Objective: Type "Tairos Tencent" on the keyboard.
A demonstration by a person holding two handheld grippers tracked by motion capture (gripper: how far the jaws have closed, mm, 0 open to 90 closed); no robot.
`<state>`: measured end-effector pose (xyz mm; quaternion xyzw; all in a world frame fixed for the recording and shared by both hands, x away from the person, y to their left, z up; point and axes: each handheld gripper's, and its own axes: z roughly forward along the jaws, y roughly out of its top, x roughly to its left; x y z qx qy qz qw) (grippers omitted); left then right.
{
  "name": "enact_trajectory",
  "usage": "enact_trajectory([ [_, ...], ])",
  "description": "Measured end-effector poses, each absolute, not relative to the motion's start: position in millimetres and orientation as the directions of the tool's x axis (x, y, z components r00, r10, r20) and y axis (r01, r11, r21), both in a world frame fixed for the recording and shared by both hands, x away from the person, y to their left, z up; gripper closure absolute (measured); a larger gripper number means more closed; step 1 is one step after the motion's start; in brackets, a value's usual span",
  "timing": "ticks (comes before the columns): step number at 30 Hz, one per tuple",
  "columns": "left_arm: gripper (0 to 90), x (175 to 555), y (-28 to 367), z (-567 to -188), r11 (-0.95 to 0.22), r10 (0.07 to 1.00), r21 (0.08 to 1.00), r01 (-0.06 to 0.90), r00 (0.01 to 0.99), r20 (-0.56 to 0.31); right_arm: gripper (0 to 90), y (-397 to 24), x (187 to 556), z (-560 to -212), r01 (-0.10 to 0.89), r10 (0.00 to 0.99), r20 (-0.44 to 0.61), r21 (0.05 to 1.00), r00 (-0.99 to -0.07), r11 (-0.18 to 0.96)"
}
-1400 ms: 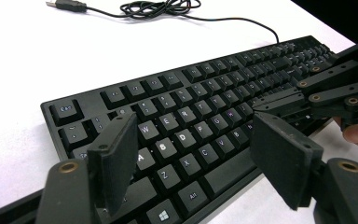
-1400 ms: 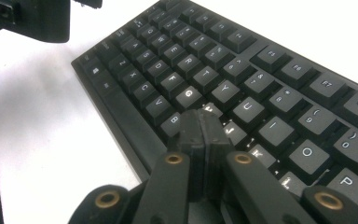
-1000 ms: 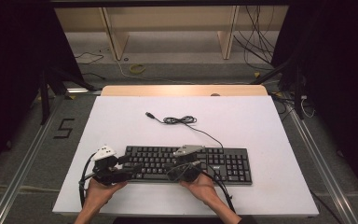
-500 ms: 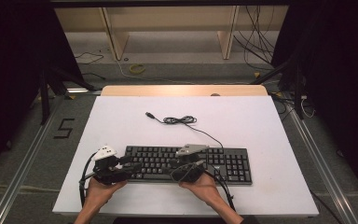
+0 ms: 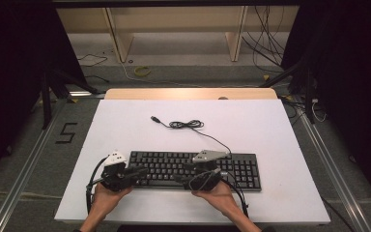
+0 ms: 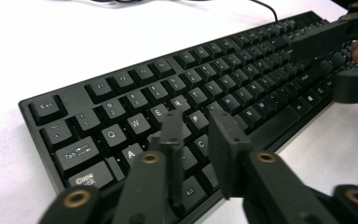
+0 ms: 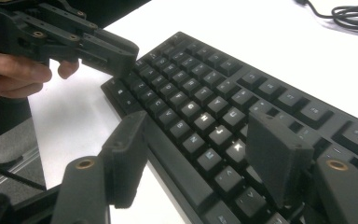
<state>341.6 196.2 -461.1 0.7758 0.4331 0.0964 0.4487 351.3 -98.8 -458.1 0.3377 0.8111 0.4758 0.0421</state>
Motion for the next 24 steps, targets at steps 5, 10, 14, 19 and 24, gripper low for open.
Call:
enact_trajectory([
  [5,86.5,344.8,191.3,-464.5,-0.249,0.757,0.758,0.603,0.609,-0.237,38.7,-106.0,348.6,-457.6,0.507,0.593,0.255,0.805,-0.764,0.307],
  [10,88.8,347.6,184.1,-467.3,-0.278,0.749,0.739,0.613,0.621,-0.234,37.5,-111.7,346.1,-457.2,0.506,0.594,0.258,0.809,-0.762,0.298],
  [14,88.8,349.1,176.4,-469.1,-0.297,0.740,0.730,0.615,0.632,-0.231,36.8,-114.2,343.3,-457.1,0.506,0.592,0.260,0.810,-0.763,0.296],
  [19,88.8,352.2,168.9,-472.9,-0.317,0.735,0.716,0.621,0.639,-0.228,36.3,-116.7,340.5,-456.7,0.502,0.590,0.260,0.815,-0.764,0.291],
  [24,88.8,354.4,167.1,-476.8,-0.327,0.739,0.704,0.631,0.635,-0.226,35.7,-118.5,338.6,-456.8,0.500,0.589,0.260,0.816,-0.765,0.289],
])
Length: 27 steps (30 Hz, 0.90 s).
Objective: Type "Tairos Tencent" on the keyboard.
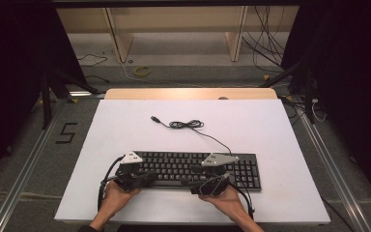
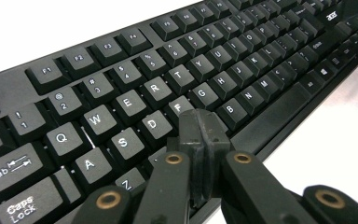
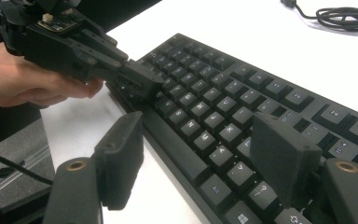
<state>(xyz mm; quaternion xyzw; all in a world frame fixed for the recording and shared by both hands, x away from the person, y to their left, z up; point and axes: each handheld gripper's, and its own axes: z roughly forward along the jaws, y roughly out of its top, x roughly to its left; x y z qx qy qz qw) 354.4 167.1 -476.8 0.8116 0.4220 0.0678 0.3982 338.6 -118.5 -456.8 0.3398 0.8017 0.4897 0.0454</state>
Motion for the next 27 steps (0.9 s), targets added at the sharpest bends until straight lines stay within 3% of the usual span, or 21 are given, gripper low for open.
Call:
enact_trajectory([
  [18,88.8,355.0,163.5,-479.1,-0.323,0.753,0.703,0.633,0.622,-0.214,35.8,-118.4,335.2,-459.8,0.503,0.582,0.263,0.811,-0.770,0.298],
  [27,80.0,353.3,169.8,-470.7,-0.284,0.755,0.730,0.621,0.614,-0.229,35.8,-119.8,335.9,-458.7,0.504,0.586,0.266,0.814,-0.765,0.289],
])
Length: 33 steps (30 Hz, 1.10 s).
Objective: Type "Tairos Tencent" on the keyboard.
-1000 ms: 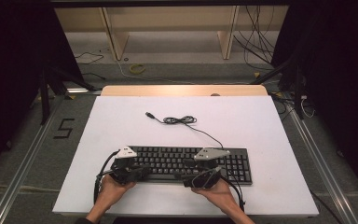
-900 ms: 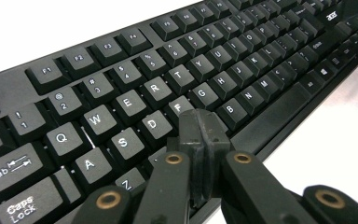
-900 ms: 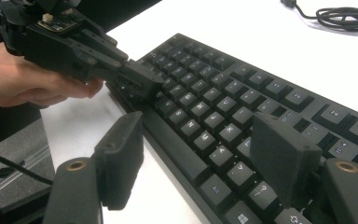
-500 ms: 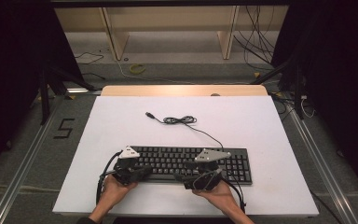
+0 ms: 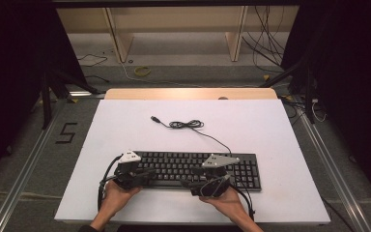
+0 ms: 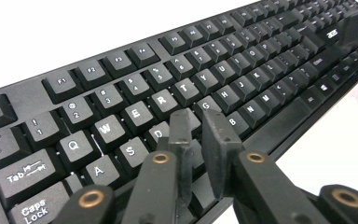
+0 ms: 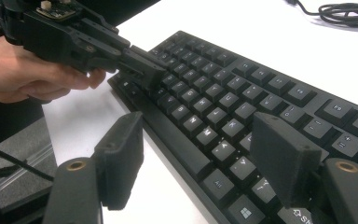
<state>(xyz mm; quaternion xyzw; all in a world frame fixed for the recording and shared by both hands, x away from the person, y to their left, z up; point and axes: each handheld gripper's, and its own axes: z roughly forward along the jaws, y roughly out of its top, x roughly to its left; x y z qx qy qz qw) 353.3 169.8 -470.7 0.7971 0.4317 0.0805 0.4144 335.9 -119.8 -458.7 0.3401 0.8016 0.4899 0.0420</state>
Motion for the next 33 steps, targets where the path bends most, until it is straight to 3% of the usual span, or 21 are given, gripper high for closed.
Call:
enact_trajectory([
  [10,67.0,350.7,173.3,-467.6,-0.258,0.757,0.746,0.614,0.609,-0.239,36.0,-118.9,338.0,-458.7,0.503,0.590,0.263,0.814,-0.764,0.289],
  [23,40.9,354.9,185.5,-459.1,-0.178,0.781,0.774,0.608,0.565,-0.265,34.9,-116.0,338.1,-458.7,0.502,0.586,0.263,0.814,-0.767,0.293],
  [28,38.1,359.0,190.7,-456.1,-0.156,0.789,0.778,0.609,0.551,-0.273,33.3,-115.0,337.7,-458.8,0.506,0.582,0.268,0.811,-0.768,0.293],
  [33,41.8,364.1,192.9,-453.5,-0.152,0.797,0.779,0.608,0.541,-0.268,33.1,-113.5,336.8,-458.9,0.504,0.579,0.268,0.811,-0.770,0.296],
])
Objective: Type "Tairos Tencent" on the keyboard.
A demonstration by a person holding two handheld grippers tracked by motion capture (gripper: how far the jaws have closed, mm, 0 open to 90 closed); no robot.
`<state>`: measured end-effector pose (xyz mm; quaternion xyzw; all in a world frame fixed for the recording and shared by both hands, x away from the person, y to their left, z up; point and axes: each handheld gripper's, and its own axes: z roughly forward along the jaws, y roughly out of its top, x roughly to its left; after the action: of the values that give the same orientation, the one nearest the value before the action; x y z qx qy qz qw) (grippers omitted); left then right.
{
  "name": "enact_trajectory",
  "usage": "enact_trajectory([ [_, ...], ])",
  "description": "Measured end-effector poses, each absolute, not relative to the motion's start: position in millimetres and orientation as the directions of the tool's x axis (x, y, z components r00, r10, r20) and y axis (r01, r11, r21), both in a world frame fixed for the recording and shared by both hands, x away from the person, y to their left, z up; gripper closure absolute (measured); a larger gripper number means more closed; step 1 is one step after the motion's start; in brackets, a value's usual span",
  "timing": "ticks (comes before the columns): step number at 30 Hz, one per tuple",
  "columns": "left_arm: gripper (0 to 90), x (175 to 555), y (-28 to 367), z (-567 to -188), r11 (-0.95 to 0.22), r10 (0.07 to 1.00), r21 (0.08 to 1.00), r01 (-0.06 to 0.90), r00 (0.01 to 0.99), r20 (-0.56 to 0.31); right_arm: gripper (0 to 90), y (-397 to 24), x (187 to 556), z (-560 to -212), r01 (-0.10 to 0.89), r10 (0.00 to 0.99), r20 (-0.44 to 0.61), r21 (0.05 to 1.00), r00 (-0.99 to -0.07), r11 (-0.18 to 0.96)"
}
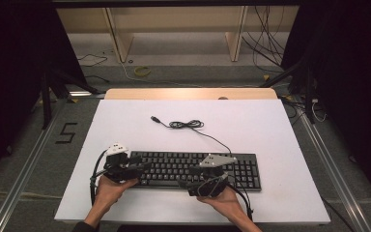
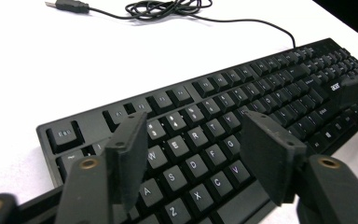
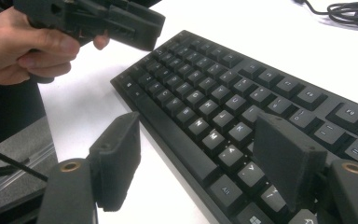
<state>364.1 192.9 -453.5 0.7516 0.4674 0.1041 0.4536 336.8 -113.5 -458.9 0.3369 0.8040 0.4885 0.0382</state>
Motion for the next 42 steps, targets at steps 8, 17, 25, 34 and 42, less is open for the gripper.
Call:
enact_trajectory([
  [8,54.3,372.1,194.3,-453.9,-0.158,0.810,0.768,0.621,0.527,-0.259,32.7,-112.2,336.2,-458.3,0.502,0.576,0.267,0.813,-0.772,0.296],
  [17,76.8,382.8,191.5,-457.4,-0.187,0.816,0.750,0.634,0.526,-0.241,32.4,-109.8,335.1,-458.6,0.500,0.571,0.269,0.814,-0.776,0.296],
  [25,87.9,388.5,180.8,-463.2,-0.234,0.803,0.729,0.643,0.551,-0.228,32.4,-109.6,334.6,-458.4,0.499,0.569,0.269,0.814,-0.777,0.296],
  [34,88.8,391.3,172.6,-471.8,-0.280,0.798,0.695,0.662,0.564,-0.215,32.4,-109.5,334.6,-458.5,0.500,0.569,0.271,0.813,-0.777,0.297],
  [42,89.0,392.4,169.8,-476.4,-0.294,0.797,0.682,0.670,0.566,-0.213,32.4,-109.0,334.5,-458.9,0.503,0.569,0.272,0.811,-0.776,0.298],
])
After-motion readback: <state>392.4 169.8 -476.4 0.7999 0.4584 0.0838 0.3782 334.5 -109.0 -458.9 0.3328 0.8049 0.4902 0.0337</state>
